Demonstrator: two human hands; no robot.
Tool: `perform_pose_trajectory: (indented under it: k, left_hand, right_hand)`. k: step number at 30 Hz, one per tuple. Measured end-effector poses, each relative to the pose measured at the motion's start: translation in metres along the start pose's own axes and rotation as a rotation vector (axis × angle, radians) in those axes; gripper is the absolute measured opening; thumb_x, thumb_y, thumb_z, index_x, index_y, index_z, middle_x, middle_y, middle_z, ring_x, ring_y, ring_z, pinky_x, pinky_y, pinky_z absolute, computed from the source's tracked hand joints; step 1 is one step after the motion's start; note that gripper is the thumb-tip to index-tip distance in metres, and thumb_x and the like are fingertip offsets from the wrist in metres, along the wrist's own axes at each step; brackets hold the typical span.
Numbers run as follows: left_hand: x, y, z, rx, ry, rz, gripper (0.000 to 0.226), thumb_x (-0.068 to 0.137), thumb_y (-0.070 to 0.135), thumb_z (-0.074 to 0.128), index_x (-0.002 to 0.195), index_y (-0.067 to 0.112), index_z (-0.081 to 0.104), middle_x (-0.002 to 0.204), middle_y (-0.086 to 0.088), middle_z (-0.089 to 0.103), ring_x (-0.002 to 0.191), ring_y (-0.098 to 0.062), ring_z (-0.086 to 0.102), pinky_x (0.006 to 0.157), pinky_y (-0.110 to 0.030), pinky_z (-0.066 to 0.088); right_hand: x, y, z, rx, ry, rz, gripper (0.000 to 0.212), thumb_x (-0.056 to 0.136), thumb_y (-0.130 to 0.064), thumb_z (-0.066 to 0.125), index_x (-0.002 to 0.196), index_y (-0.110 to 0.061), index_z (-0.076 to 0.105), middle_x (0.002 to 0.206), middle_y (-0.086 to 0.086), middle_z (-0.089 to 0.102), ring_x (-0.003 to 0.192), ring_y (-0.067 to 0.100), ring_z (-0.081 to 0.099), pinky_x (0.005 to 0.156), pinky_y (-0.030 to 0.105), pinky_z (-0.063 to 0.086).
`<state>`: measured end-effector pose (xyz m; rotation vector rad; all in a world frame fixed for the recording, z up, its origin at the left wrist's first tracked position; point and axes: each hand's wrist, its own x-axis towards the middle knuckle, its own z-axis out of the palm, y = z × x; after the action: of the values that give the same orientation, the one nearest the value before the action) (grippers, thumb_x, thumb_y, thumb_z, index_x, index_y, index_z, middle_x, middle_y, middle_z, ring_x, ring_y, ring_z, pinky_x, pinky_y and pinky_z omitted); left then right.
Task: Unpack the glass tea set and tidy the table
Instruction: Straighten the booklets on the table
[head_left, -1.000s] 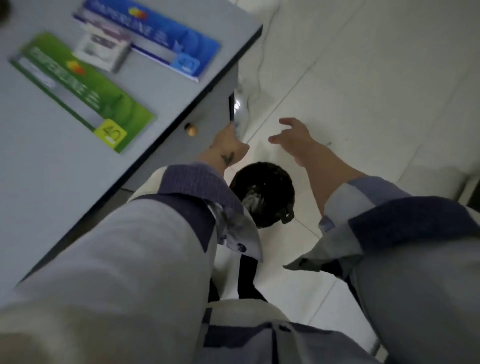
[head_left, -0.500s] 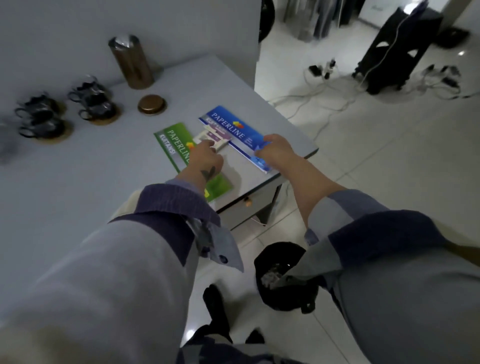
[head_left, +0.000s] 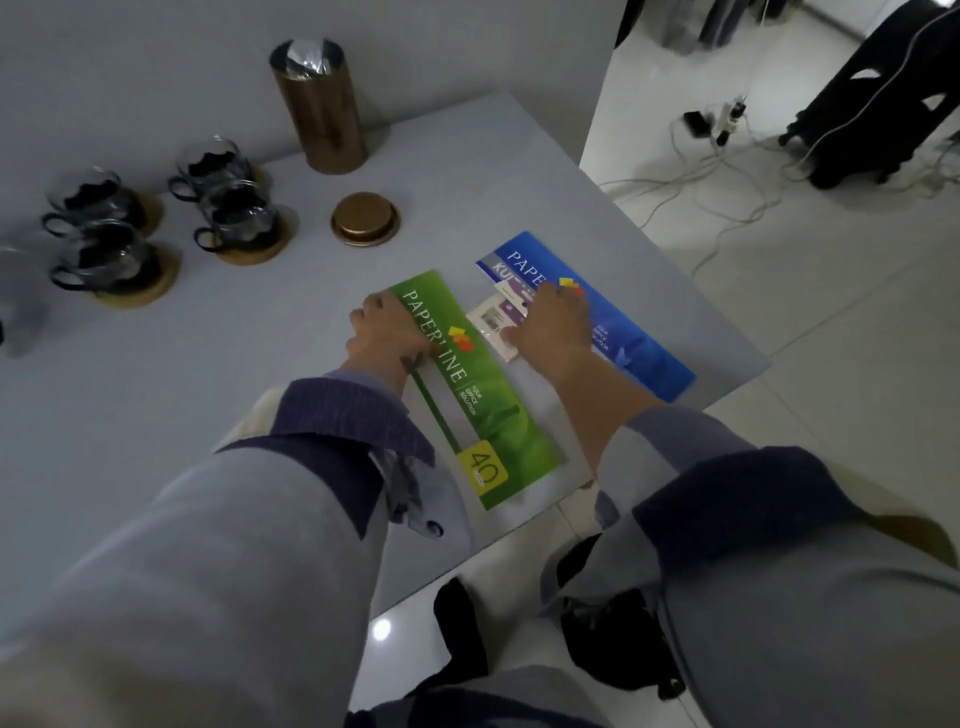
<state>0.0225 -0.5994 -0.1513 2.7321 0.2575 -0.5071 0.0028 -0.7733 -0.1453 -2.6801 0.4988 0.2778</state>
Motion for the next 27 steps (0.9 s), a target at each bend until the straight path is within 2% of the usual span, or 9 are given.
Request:
perform_pose_trajectory:
  k: [6, 9, 11, 13, 16, 19, 23, 25, 27]
  left_hand:
    - [0.006, 0.003, -0.017, 0.078, -0.055, -0.012, 0.108, 0.064, 0.045, 0.083, 0.145, 0.009, 0.022, 0.143, -0.013, 0.027, 0.133, -0.033, 0.026, 0.104, -0.048, 0.033]
    - [0.005, 0.007, -0.021, 0.079, -0.048, -0.064, 0.108, 0.061, 0.043, 0.086, 0.142, 0.008, 0.025, 0.140, -0.012, 0.023, 0.129, -0.033, 0.027, 0.102, -0.046, 0.034]
    - [0.005, 0.009, -0.022, 0.033, -0.044, -0.094, 0.108, 0.058, 0.039, 0.089, 0.140, 0.007, 0.027, 0.139, -0.011, 0.020, 0.125, -0.034, 0.030, 0.101, -0.045, 0.036]
    - [0.005, 0.012, -0.024, -0.009, -0.026, -0.109, 0.110, 0.055, 0.035, 0.091, 0.139, 0.006, 0.027, 0.138, -0.011, 0.020, 0.122, -0.036, 0.036, 0.099, -0.046, 0.038]
    - [0.006, 0.015, -0.023, -0.111, -0.024, -0.121, 0.108, 0.053, 0.024, 0.093, 0.136, 0.005, 0.026, 0.136, -0.012, 0.019, 0.115, -0.039, 0.048, 0.096, -0.047, 0.042]
    - [0.003, 0.017, -0.020, -0.268, -0.021, -0.132, 0.099, 0.055, 0.010, 0.090, 0.131, 0.008, 0.027, 0.134, -0.012, 0.017, 0.109, -0.040, 0.053, 0.095, -0.043, 0.047]
    - [0.002, 0.014, -0.018, -0.422, -0.008, -0.199, 0.095, 0.058, 0.002, 0.086, 0.130, 0.022, 0.029, 0.131, -0.013, 0.021, 0.092, -0.036, 0.054, 0.079, -0.034, 0.049]
    - [0.004, 0.011, -0.014, -0.512, -0.029, -0.208, 0.103, 0.059, -0.002, 0.084, 0.136, 0.028, 0.022, 0.126, -0.012, 0.035, 0.090, -0.032, 0.052, 0.073, -0.034, 0.046]
    - [0.004, 0.010, -0.012, -0.657, -0.038, -0.233, 0.114, 0.061, -0.005, 0.081, 0.143, 0.029, 0.009, 0.121, -0.011, 0.048, 0.102, -0.032, 0.054, 0.073, -0.034, 0.045]
  right_hand:
    - [0.019, -0.013, -0.016, -0.063, -0.165, 0.003, 0.059, 0.078, -0.032, 0.075, 0.124, -0.004, 0.051, 0.125, 0.012, 0.057, 0.118, 0.031, 0.055, 0.098, 0.039, 0.047]
    - [0.030, -0.016, -0.026, 0.211, -0.211, 0.025, 0.033, 0.079, -0.011, 0.073, 0.105, -0.005, 0.053, 0.109, 0.015, 0.064, 0.092, 0.031, 0.066, 0.072, 0.041, 0.057]
    - [0.038, -0.014, -0.038, 0.371, -0.216, 0.076, 0.029, 0.080, -0.005, 0.072, 0.102, -0.006, 0.053, 0.100, 0.015, 0.063, 0.078, 0.028, 0.065, 0.057, 0.035, 0.055]
    - [0.050, -0.007, -0.046, 0.358, -0.181, 0.080, 0.041, 0.078, -0.011, 0.075, 0.113, -0.004, 0.054, 0.108, 0.013, 0.062, 0.091, 0.027, 0.065, 0.074, 0.039, 0.059]
    - [0.061, 0.001, -0.046, 0.103, -0.167, 0.058, 0.063, 0.075, -0.027, 0.079, 0.127, -0.006, 0.049, 0.125, 0.013, 0.056, 0.119, 0.029, 0.054, 0.103, 0.039, 0.044]
    - [0.062, 0.004, -0.041, 0.063, -0.180, 0.154, 0.089, 0.061, -0.043, 0.086, 0.129, -0.007, 0.043, 0.129, 0.013, 0.052, 0.121, 0.029, 0.052, 0.102, 0.039, 0.044]
    - [0.069, 0.006, -0.040, 0.031, -0.255, 0.178, 0.085, 0.051, -0.056, 0.086, 0.115, -0.012, 0.050, 0.120, 0.012, 0.059, 0.113, 0.030, 0.056, 0.100, 0.043, 0.045]
    - [0.066, 0.006, -0.040, 0.079, -0.249, 0.173, 0.088, 0.053, -0.053, 0.087, 0.120, -0.012, 0.046, 0.124, 0.012, 0.057, 0.115, 0.030, 0.055, 0.100, 0.043, 0.046]
    - [0.061, 0.006, -0.040, 0.185, -0.245, 0.107, 0.084, 0.066, -0.037, 0.086, 0.129, -0.011, 0.036, 0.125, 0.011, 0.055, 0.115, 0.029, 0.056, 0.096, 0.041, 0.049]
